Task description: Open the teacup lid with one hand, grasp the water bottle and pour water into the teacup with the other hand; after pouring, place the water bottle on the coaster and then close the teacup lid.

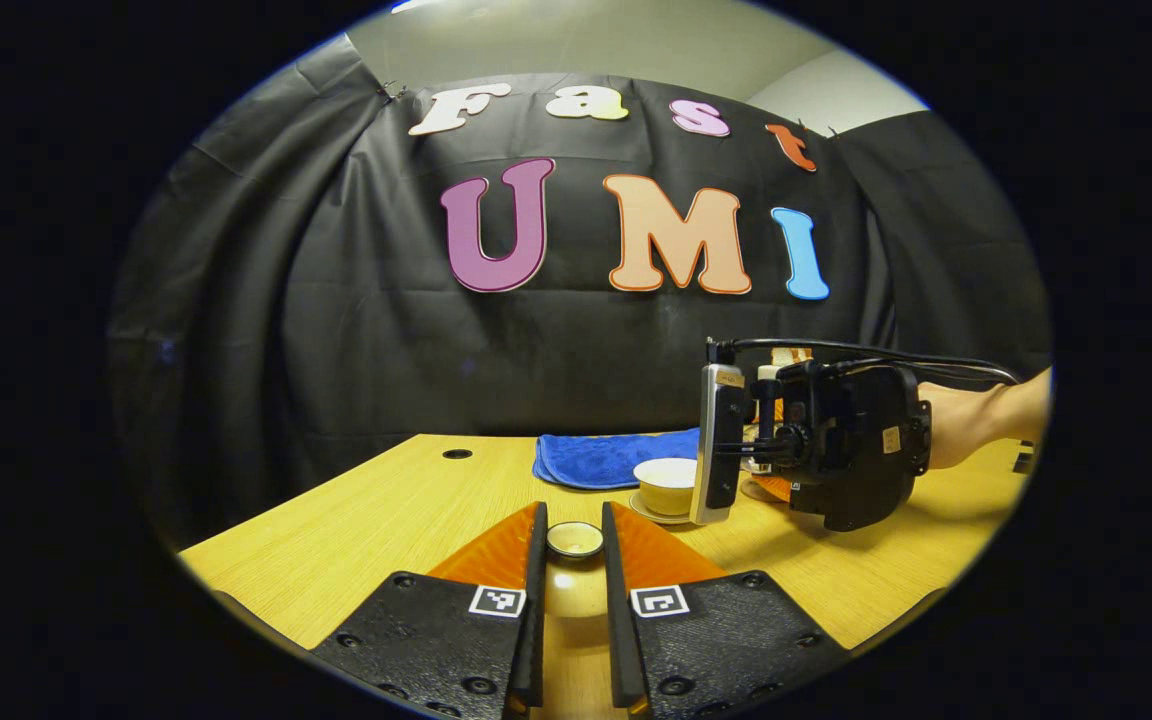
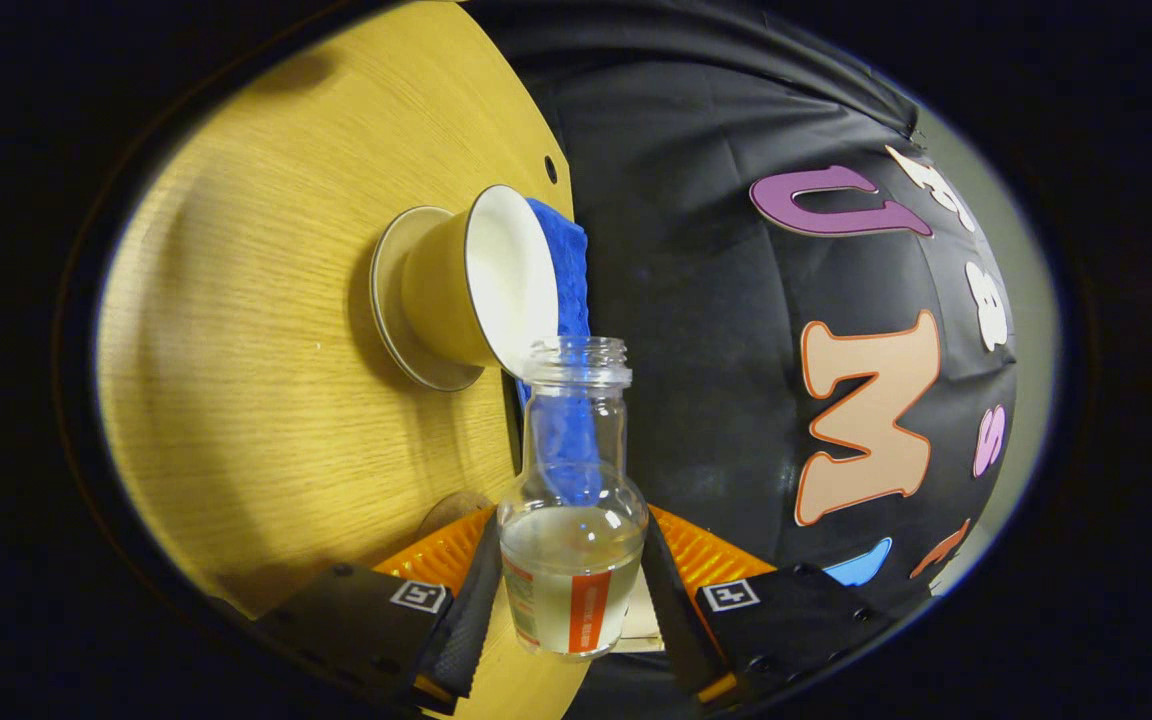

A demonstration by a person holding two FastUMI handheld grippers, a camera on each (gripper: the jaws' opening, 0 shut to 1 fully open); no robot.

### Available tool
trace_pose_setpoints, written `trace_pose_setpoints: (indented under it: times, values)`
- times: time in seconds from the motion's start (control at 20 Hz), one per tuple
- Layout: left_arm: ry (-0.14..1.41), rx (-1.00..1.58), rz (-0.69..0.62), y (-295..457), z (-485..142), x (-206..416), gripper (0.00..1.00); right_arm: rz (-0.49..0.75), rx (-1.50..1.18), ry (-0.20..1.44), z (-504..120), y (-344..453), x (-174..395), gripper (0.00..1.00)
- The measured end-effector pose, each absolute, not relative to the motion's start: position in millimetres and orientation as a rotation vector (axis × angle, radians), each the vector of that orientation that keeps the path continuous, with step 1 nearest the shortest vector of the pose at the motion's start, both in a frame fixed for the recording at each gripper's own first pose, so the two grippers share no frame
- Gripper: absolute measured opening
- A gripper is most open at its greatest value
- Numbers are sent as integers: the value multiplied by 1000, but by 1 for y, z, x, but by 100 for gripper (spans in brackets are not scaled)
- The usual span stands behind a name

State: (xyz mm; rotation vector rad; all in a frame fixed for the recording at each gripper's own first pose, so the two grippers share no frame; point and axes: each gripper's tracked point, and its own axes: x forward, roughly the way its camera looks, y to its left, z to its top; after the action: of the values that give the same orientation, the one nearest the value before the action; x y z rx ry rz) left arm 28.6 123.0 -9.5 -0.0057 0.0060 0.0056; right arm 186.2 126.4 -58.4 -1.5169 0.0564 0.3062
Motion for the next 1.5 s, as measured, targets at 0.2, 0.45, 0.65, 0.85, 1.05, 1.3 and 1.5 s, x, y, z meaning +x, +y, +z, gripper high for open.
trace_pose_setpoints:
  times: [0.2,0.45,0.65,0.85,1.05,1.3,1.5]
  values:
    - [5,-6,5,123,-9,30,24,298,-1613,24,-56,129,184,77]
    - [5,-6,6,123,-10,29,24,293,-1712,-12,-55,131,183,77]
    - [5,-7,11,124,-9,30,24,299,-1763,-30,-53,132,182,77]
    - [5,-7,11,124,-9,30,24,288,-1843,-74,-50,138,183,77]
    - [6,-7,11,124,-9,30,24,285,-1887,-100,-49,139,180,77]
    - [7,-7,12,125,-8,30,24,286,-1954,-134,-46,141,181,76]
    - [6,-7,15,125,-9,29,24,288,-1986,-158,-42,146,183,76]
